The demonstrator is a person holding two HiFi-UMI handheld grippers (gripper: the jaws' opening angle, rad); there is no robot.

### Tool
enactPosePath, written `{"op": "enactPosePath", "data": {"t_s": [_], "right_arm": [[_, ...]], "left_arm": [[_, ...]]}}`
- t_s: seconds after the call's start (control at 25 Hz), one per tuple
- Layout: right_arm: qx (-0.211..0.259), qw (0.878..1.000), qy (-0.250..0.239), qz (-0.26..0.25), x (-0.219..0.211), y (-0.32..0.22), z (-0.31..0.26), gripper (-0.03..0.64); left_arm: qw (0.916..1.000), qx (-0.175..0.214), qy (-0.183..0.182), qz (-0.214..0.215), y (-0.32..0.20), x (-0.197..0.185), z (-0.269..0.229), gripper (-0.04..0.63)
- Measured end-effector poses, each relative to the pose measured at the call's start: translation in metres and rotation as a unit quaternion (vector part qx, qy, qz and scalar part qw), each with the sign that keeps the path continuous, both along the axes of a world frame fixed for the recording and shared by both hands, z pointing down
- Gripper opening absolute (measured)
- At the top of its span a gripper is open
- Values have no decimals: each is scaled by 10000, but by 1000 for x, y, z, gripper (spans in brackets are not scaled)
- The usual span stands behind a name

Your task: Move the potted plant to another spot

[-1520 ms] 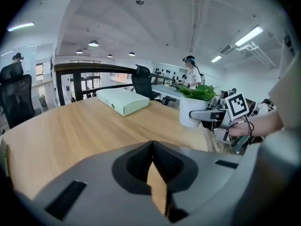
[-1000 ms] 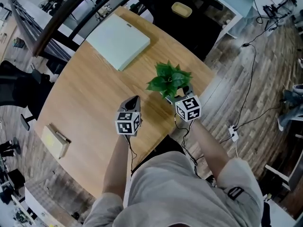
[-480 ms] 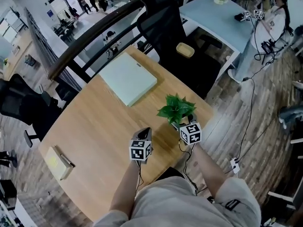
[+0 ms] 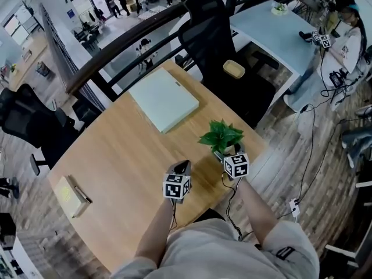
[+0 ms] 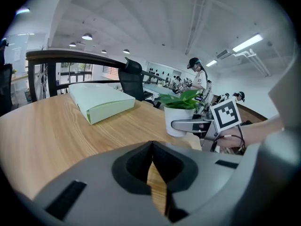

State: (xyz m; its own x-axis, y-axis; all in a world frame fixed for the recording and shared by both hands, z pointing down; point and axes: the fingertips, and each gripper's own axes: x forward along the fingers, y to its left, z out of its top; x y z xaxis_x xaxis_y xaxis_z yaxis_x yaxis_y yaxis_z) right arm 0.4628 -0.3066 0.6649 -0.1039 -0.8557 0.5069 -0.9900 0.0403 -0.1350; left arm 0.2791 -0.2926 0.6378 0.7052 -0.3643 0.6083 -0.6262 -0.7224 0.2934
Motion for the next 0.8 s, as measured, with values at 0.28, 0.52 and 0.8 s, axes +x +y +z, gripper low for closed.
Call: {"op": "enactPosePath", "data": {"t_s": [0.28,0.52,0.8], "right_arm": [[-6,10000,-17,11,-5,-1,4,476],[-81,9999,28,-90,-8,3,7,476],[-148,9996,68,-225,-17,7,12,479]], "left_arm": [[10000,-28,-26,-29,0,-7,1,12],[9999,-82,-70,-84,2,-7,5,12],[9998,-162,-115,-55,7,-7,9,12]]}}
